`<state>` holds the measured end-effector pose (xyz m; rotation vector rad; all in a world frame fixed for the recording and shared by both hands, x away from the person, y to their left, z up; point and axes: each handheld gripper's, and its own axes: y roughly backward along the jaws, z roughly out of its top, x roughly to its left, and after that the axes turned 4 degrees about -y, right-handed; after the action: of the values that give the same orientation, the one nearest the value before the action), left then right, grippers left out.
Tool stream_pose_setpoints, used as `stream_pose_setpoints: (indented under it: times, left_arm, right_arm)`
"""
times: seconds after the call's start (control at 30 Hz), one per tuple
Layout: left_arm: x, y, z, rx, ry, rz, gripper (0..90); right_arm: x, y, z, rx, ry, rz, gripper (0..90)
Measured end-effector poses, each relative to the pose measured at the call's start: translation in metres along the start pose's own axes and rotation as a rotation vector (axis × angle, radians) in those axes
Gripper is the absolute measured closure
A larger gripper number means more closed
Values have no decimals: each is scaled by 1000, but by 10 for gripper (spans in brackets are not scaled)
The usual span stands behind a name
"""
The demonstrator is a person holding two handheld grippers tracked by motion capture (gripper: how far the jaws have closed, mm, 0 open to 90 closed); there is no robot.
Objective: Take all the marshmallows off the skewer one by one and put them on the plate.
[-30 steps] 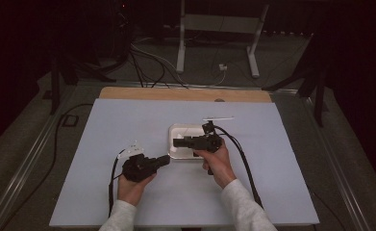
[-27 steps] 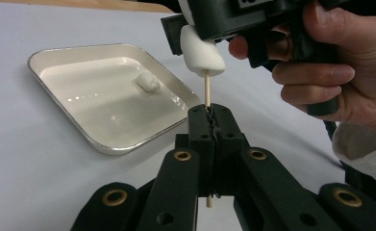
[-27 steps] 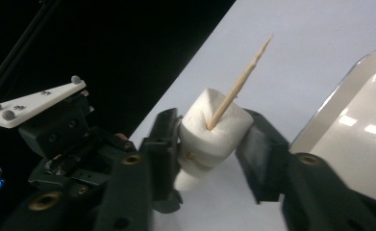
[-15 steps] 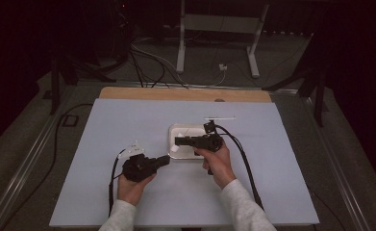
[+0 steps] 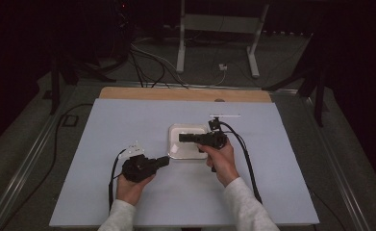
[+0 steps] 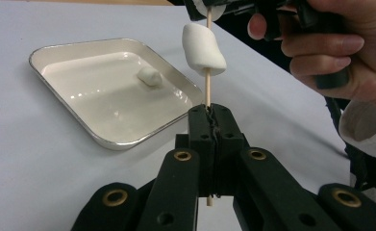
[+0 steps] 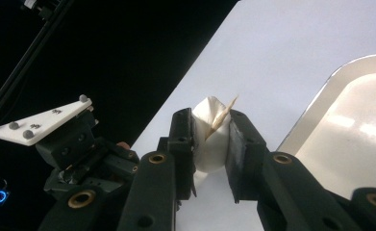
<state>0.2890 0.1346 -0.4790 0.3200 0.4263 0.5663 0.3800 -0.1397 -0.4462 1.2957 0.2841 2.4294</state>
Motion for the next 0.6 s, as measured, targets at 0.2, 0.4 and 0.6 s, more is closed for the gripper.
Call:
stream_pose_setpoints:
  times: [0.2,0.4,0.6]
  left_arm:
    - [0,0,-1,13,-7,3,900]
    - [0,-1,-1,17,-14,-11,900]
    - [2,0,-2,18,-17,-13,900]
  right_arm:
    - [-2,4,2,-23,-9,-13,762]
    - [-3,12,6,-41,-2,-29,765]
    - [-6,15,8,-56,-17,-42,767]
